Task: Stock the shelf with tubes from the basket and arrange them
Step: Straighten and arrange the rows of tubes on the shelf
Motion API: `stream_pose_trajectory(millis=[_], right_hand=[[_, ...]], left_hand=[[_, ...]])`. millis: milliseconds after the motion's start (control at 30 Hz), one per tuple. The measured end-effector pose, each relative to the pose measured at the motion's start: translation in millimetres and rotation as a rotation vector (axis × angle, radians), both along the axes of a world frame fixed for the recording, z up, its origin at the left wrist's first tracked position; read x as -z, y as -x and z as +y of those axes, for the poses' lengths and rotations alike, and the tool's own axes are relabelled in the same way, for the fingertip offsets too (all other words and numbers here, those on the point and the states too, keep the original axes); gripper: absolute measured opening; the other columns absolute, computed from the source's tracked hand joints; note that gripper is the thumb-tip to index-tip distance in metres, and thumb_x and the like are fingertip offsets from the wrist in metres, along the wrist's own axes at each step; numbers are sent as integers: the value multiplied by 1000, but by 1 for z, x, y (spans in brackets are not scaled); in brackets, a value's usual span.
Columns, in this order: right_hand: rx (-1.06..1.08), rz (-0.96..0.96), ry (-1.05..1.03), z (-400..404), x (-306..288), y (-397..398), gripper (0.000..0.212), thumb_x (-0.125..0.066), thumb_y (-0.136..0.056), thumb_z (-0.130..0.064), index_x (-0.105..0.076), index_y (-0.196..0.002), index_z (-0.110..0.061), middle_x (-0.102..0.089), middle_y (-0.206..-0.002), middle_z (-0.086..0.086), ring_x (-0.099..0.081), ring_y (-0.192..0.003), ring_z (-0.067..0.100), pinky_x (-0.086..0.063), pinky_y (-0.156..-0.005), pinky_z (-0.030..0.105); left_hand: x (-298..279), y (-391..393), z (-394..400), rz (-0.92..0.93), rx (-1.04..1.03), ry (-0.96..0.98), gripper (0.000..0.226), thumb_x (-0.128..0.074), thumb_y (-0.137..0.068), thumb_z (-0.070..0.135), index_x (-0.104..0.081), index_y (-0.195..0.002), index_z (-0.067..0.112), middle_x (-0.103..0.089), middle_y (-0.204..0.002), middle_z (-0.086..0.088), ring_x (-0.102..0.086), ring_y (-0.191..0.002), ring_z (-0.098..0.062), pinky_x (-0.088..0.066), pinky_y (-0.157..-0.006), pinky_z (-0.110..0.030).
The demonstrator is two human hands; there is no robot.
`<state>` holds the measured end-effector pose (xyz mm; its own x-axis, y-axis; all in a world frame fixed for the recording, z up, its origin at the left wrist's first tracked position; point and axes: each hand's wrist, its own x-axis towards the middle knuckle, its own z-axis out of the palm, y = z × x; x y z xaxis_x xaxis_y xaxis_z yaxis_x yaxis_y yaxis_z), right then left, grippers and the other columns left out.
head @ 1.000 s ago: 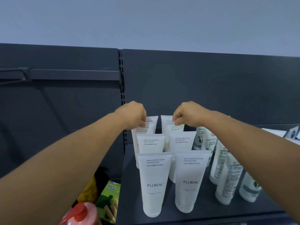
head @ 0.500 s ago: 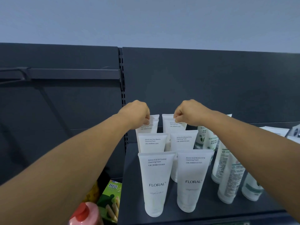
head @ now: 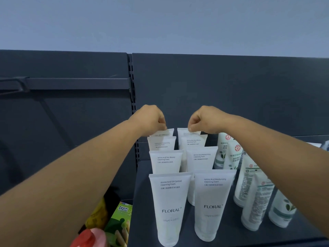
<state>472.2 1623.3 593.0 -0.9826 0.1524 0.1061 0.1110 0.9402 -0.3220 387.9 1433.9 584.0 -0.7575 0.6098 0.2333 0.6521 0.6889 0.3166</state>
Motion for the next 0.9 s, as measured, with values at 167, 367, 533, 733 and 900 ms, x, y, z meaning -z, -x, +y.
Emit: stream_pose_trajectory(millis=[167, 367, 533, 733, 900], right_hand=[[32, 23, -78, 1, 4, 18, 17, -67, -87, -15, -71, -104, -17, -62, -96, -10, -59, -95, 13, -49, -84, 26], [53, -25, -163, 5, 15, 37, 14, -69, -82, -11, -67, -74, -22, -70, -92, -2, -66, -89, 19, -53, -73, 29], [37, 3, -206, 5, 18, 42, 14, -66, -84, -9, -67, -74, -20, -69, -88, -2, -65, -85, 19, -49, -67, 28], [23, 6, -183, 6, 16, 42, 9, -65, -85, -8, -72, -83, -14, -70, -91, -3, -63, -85, 15, -51, -72, 28], [19, 0, -188, 8, 16, 43, 7, -68, -85, -12, -70, -80, -16, -72, -96, -1, -65, -89, 17, -54, -78, 30]], left_hand=[[4, 13, 10, -4, -41, 109, 13, -70, -85, 23, -73, -97, 19, -70, -103, 3, -66, -94, -19, -55, -87, -36], [4, 23, 23, 98, -56, 227, 21, -61, -86, 11, -67, -105, 16, -67, -109, -3, -63, -86, -21, -55, -76, -33], [-2, 25, 21, 52, 37, 278, 37, -46, -91, -2, -64, -118, 16, -63, -114, -3, -65, -84, -21, -52, -74, -27], [-7, 32, 18, 191, 124, 425, 31, -64, -88, 15, -63, -119, 18, -56, -119, -1, -55, -110, -23, -46, -83, -29], [-4, 35, 22, 210, 126, 445, 19, -65, -88, 24, -62, -105, 16, -61, -108, 0, -56, -97, -20, -43, -73, -28]])
